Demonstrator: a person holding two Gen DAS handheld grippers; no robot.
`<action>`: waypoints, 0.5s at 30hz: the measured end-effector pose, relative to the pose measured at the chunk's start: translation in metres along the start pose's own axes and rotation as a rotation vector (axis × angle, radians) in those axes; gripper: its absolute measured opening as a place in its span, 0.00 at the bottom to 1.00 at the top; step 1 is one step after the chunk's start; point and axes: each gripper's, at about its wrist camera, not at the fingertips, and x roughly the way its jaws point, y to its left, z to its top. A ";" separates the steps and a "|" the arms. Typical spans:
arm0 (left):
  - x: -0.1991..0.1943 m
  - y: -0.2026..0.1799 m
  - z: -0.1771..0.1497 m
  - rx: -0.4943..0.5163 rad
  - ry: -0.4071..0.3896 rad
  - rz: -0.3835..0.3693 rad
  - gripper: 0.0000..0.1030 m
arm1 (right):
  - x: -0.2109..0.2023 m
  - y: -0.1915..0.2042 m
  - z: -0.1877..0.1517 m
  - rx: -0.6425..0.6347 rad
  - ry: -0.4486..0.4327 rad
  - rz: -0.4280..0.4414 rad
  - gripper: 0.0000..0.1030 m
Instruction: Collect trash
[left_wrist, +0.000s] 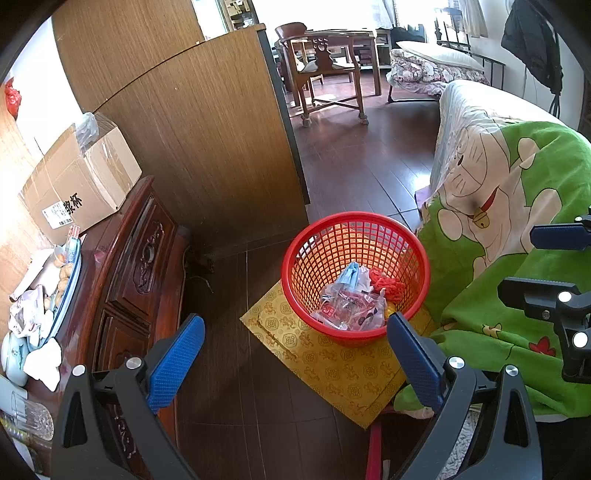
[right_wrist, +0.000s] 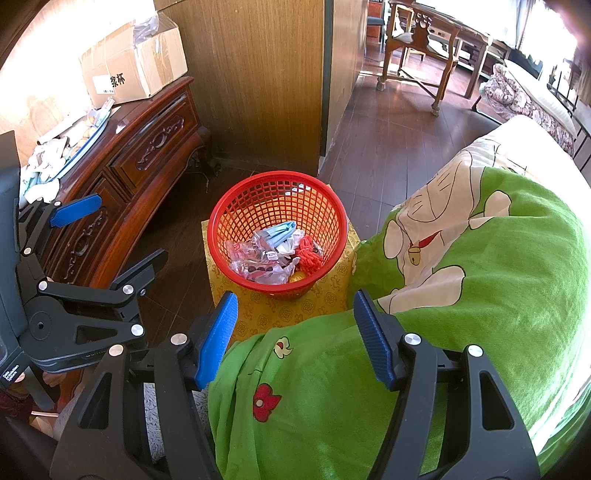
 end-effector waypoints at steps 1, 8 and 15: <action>0.000 0.000 0.000 0.001 0.000 0.000 0.94 | 0.000 0.000 0.000 0.000 0.000 0.000 0.62; 0.001 0.000 0.001 -0.004 0.004 0.005 0.94 | 0.000 0.000 0.000 0.000 0.000 0.000 0.62; 0.000 0.003 -0.001 -0.010 0.007 -0.006 0.94 | 0.000 0.000 0.000 0.000 0.000 0.000 0.62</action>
